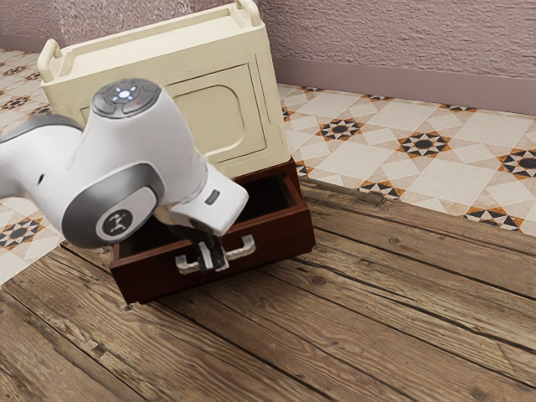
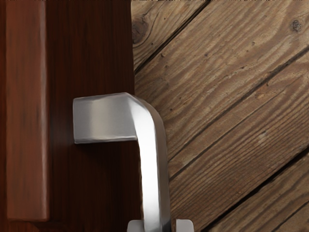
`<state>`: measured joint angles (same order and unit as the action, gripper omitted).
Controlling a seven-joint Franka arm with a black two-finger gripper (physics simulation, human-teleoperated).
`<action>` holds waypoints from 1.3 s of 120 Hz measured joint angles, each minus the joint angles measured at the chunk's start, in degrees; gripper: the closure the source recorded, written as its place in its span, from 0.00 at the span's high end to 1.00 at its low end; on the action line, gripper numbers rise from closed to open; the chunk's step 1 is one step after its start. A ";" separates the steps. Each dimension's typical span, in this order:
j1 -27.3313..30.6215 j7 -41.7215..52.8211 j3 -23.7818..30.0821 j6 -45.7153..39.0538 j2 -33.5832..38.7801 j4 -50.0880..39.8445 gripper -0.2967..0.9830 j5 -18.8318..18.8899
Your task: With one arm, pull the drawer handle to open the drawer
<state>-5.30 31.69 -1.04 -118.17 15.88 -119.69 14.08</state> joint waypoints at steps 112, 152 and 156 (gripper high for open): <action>0.11 -6.00 5.53 2.50 3.68 -3.11 0.15 -1.01; 0.08 -7.61 7.06 2.99 4.49 -3.36 0.15 -1.40; 0.07 -7.75 7.22 3.03 4.68 -3.50 0.15 -1.44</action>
<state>-5.22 23.94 6.18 -115.14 20.56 -123.19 12.64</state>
